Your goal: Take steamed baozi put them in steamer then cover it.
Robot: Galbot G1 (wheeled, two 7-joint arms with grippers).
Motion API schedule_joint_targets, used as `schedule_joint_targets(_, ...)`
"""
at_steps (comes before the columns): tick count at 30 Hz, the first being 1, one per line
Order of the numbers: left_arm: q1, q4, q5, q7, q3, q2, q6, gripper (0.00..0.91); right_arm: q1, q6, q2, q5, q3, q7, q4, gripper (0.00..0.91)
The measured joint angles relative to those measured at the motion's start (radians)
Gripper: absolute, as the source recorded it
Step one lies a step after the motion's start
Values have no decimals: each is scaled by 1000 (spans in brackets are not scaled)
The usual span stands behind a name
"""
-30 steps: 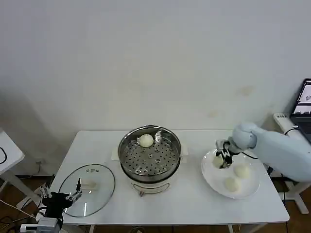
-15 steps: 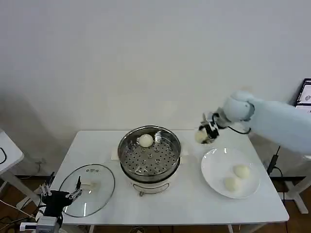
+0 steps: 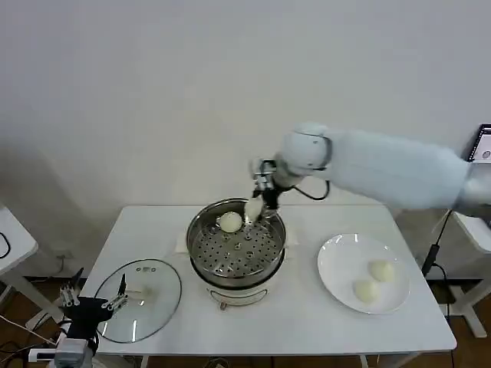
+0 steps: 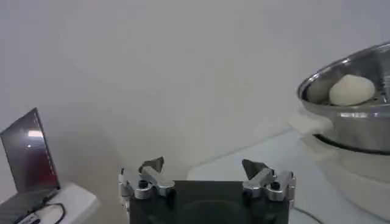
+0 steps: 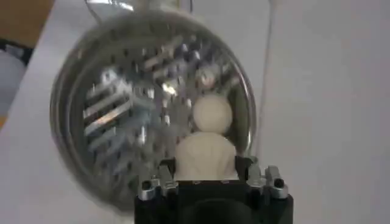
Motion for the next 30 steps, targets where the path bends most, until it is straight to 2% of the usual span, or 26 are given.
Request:
schedule_joint_targets(12, -6, -8, -5, -3, -5, -2, -5, 907, -82, -42, 197, 38, -12, 34, -134, 655)
schedule_joint_targets(30, -4, -7, -8, -6, -7, -1, -9, 907, -178, -48, 293, -19, -12, 35, -252, 655)
